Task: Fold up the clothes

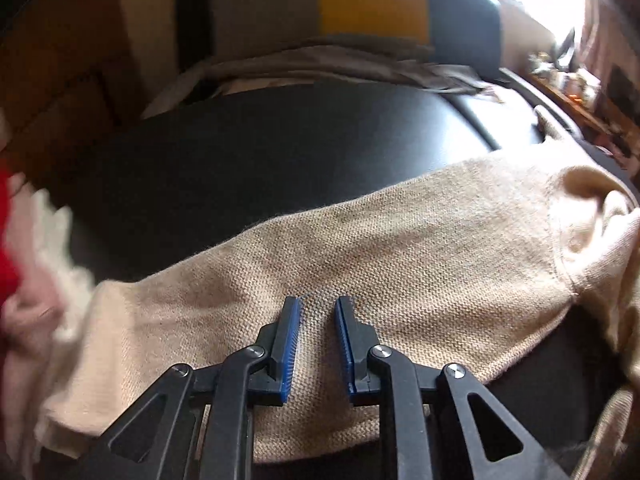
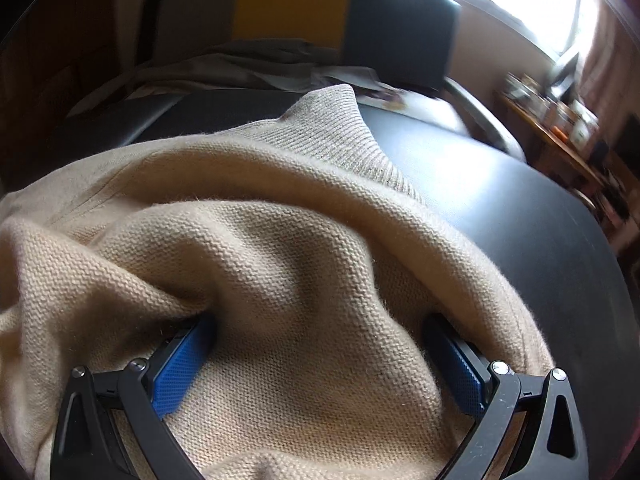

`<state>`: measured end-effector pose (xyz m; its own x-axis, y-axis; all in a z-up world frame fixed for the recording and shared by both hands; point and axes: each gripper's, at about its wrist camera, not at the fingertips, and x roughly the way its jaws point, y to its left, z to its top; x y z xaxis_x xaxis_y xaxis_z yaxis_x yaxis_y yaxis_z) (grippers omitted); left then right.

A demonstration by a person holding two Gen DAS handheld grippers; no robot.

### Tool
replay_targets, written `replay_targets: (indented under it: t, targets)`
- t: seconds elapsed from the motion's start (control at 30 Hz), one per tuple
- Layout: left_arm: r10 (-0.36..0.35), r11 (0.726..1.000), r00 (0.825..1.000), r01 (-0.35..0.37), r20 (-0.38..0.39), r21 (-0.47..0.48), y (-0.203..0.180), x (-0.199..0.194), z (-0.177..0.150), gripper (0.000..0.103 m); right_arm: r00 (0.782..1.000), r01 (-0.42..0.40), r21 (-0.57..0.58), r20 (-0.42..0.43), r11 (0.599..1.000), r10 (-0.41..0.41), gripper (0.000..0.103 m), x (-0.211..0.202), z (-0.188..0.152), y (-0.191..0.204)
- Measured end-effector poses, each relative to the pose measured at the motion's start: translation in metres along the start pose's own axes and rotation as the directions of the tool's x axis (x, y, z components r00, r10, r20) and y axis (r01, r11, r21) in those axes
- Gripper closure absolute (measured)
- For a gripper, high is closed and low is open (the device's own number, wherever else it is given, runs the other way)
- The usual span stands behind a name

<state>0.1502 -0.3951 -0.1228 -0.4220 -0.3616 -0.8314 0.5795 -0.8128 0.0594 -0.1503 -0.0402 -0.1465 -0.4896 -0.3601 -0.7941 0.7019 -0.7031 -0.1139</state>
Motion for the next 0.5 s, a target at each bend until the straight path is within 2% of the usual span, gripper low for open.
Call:
replay_targets:
  t: [0.17, 0.23, 0.37, 0.43, 0.5]
  targets:
    - [0.061, 0.988, 0.995, -0.072, -0.085, -0.139, 0.030, -0.009, -0.002, 0.087, 0.995, -0.096, -0.011, -0.003, 0.995, 0.096, 0.000, 0.006, 0.016, 0.039]
    - [0.056, 0.984, 0.995, -0.068, -0.077, -0.162, 0.029, -0.023, -0.001, 0.087, 0.994, -0.108, -0.017, 0.000, 0.994, 0.108, 0.000, 0.004, 0.017, 0.050]
    - [-0.071, 0.989, 0.997, 0.071, 0.003, -0.131, -0.003, -0.055, 0.006, 0.087, 0.982, -0.190, 0.012, 0.009, 0.982, 0.189, 0.000, -0.018, 0.008, 0.052]
    - [-0.120, 0.989, 0.992, 0.123, 0.034, -0.083, -0.029, -0.063, 0.013, 0.086, 0.972, -0.230, 0.030, 0.063, 0.973, 0.228, 0.000, -0.046, -0.005, 0.042]
    - [-0.152, 0.987, 0.988, 0.154, 0.039, -0.040, -0.051, -0.062, 0.022, 0.086, 0.970, -0.225, 0.053, 0.104, 0.973, 0.219, 0.000, -0.076, -0.020, 0.018]
